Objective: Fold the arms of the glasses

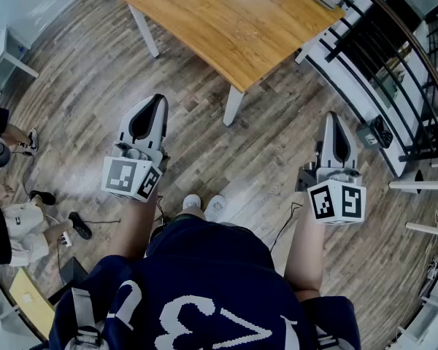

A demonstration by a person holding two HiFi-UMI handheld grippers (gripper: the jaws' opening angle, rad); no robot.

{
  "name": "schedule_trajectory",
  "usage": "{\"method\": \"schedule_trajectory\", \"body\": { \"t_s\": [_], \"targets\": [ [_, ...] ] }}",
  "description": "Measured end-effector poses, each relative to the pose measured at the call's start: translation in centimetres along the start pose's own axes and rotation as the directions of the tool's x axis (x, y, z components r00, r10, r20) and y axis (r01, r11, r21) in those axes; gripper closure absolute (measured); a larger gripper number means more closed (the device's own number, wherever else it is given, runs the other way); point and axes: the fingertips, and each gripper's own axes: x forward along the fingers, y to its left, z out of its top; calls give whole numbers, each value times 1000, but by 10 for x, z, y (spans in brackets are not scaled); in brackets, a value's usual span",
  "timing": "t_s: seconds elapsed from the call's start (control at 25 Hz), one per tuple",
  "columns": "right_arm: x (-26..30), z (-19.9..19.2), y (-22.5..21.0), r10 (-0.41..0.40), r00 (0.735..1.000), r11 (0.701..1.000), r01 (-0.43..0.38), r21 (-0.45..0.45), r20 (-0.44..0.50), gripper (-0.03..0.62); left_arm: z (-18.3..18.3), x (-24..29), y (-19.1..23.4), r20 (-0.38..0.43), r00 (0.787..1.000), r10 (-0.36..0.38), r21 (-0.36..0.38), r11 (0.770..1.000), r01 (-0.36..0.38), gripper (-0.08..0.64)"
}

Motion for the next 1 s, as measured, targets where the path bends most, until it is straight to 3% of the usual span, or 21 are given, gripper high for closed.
{"method": "schedule_trajectory", "body": {
  "t_s": [0.44,0.64,1.0],
  "targets": [
    [-16,2,18,44,999,999,-44,-9,7,568,5,-11,-14,-3,1000,-18,6,1000,18,529],
    [-3,3,23,85,996,995,-86,41,31,566,8,-11,-8,-4,1000,-6,11,1000,6,529],
    [34,-4,22,102,994,994,-103,44,32,566,-3,11,16,-19,1000,15,8,1000,-15,529]
  ]
}}
